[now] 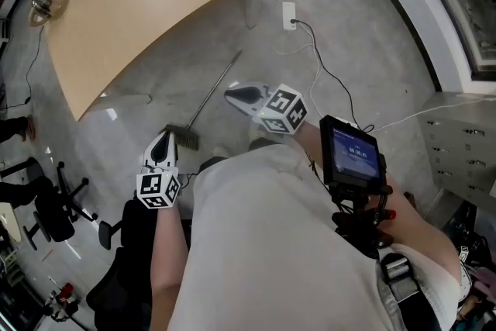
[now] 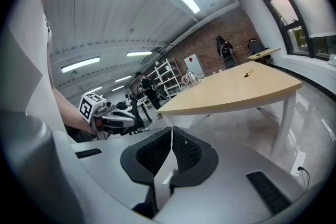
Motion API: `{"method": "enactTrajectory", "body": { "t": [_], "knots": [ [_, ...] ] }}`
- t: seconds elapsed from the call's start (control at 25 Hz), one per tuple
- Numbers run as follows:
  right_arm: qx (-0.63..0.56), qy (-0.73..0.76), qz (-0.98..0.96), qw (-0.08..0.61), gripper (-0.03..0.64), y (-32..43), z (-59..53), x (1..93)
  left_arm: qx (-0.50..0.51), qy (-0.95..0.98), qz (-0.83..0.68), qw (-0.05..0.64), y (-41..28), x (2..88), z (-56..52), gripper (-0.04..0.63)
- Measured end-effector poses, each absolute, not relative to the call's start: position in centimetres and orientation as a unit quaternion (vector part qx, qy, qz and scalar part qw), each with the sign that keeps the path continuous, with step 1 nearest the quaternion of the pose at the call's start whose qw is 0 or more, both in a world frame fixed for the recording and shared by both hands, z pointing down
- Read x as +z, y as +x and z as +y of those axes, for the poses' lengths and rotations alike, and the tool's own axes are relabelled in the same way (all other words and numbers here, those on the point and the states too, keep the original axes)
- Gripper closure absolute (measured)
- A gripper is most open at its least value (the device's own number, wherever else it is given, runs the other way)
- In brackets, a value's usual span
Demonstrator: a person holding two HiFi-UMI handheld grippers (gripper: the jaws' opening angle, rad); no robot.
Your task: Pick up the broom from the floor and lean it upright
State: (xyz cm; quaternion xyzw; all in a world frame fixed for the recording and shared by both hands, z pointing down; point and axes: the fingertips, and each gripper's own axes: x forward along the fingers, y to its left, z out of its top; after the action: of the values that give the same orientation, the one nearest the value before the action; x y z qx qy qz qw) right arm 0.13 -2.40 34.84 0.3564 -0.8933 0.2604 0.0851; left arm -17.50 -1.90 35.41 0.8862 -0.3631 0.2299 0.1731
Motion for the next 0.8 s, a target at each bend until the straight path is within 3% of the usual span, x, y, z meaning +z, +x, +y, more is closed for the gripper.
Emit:
{"method": "enactTrajectory", "body": {
  "t": [0.8],
  "knots": [
    [0.304, 0.491, -0.811, 0.095, 0.597, -3.1, -0.6, 39.3, 0.269, 0.922, -0.200, 0.193, -20.5, 40.5, -5.1, 0.578]
  ]
}}
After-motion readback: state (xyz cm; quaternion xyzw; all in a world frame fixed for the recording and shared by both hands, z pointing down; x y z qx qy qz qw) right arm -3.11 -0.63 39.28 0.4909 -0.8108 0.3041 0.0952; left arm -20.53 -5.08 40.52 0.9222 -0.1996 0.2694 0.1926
